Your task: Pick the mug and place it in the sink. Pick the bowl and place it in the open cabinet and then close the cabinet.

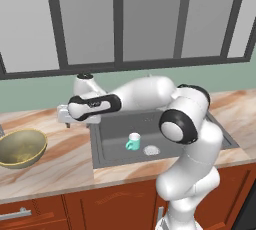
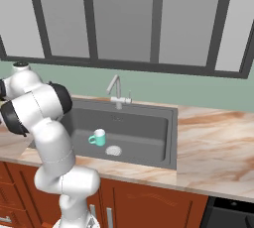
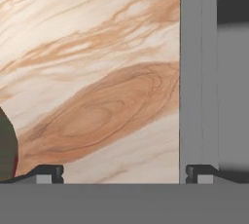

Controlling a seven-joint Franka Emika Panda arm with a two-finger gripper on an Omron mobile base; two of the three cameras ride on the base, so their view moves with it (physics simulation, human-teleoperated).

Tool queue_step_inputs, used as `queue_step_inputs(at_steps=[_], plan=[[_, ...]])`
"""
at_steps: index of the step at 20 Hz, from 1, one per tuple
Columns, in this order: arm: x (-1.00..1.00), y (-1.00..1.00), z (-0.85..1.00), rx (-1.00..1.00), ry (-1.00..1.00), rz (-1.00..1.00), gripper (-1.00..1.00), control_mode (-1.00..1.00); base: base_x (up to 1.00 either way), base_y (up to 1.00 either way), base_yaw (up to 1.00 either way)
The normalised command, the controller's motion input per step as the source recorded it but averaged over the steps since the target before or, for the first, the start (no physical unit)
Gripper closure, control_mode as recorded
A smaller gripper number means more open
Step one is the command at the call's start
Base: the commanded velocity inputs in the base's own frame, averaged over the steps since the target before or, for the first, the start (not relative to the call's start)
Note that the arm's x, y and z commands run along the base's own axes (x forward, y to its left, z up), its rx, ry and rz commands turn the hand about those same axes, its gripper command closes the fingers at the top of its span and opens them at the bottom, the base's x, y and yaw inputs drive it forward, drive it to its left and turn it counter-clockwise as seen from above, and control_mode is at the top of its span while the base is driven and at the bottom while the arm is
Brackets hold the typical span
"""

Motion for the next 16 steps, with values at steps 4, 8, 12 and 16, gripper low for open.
queue_step_inputs(at_steps=[4,8,12,16], plan=[[-0.11,0.37,0.01,0.00,0.00,0.09,-1.00,-1.00,0.00,0.00,0.00],[-0.19,0.29,0.00,0.00,0.00,0.11,-1.00,-1.00,0.00,0.00,0.00],[-0.13,0.32,0.00,0.00,-0.03,0.09,-1.00,-1.00,0.00,0.00,0.00],[0.00,0.27,0.00,0.03,0.00,0.08,-1.00,-1.00,0.00,0.00,0.00]])
